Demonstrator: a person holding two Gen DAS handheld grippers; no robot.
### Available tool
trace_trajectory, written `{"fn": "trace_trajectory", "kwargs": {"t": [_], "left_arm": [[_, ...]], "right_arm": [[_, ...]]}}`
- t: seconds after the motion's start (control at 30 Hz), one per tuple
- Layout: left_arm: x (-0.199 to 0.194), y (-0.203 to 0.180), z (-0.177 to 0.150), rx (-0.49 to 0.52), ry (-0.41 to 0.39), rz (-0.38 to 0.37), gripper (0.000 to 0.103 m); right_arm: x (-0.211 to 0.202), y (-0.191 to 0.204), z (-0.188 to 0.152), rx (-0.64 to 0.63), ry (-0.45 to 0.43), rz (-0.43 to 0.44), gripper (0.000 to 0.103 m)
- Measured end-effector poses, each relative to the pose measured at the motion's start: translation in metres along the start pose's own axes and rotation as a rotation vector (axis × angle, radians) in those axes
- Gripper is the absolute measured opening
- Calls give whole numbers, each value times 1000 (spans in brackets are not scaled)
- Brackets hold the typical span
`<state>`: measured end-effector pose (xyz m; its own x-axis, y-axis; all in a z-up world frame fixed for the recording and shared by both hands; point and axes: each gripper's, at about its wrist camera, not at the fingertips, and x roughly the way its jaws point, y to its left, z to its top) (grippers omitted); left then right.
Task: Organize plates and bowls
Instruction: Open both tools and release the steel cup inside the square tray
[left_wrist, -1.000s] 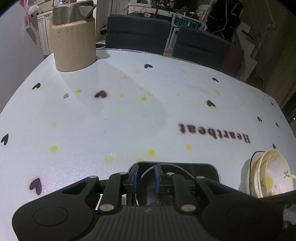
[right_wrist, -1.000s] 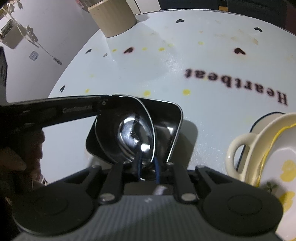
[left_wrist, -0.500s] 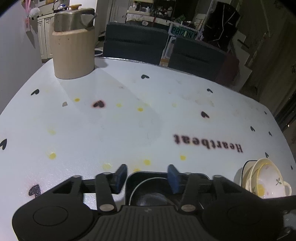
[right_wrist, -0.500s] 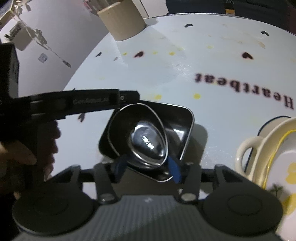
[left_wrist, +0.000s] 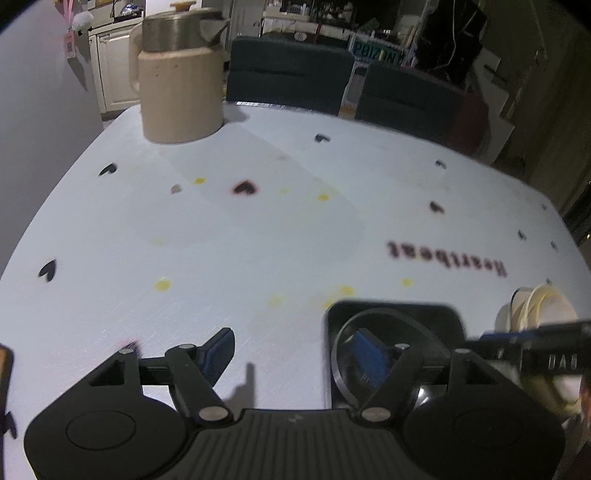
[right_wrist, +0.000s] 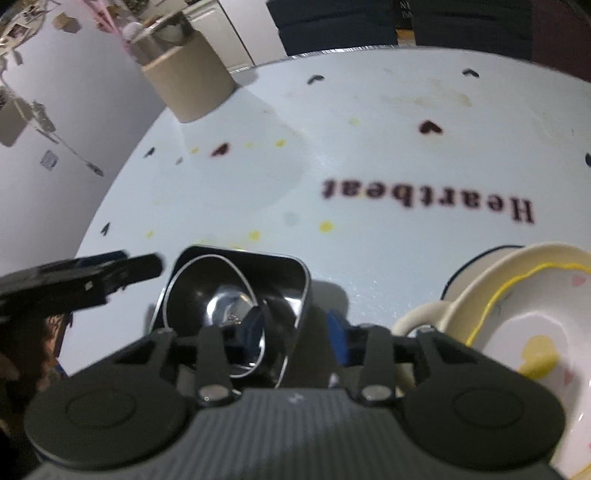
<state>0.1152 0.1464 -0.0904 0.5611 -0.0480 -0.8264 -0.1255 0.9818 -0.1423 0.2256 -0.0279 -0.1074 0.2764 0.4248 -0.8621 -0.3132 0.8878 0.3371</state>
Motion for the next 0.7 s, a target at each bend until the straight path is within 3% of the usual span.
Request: {"fn": "trace_trajectory", "kwargs": {"t": [0.27, 0.57, 0.7], "left_arm": [[4, 3, -14, 74, 80, 32, 70], [13, -4, -14, 100, 86, 51, 70], [18, -5, -10, 98, 87, 60, 70]], "right_arm": [[7, 2, 0, 6, -7, -28, 44], [7, 4, 2, 5, -4, -27, 44], [10, 4, 2, 4, -7, -34, 35]]}}
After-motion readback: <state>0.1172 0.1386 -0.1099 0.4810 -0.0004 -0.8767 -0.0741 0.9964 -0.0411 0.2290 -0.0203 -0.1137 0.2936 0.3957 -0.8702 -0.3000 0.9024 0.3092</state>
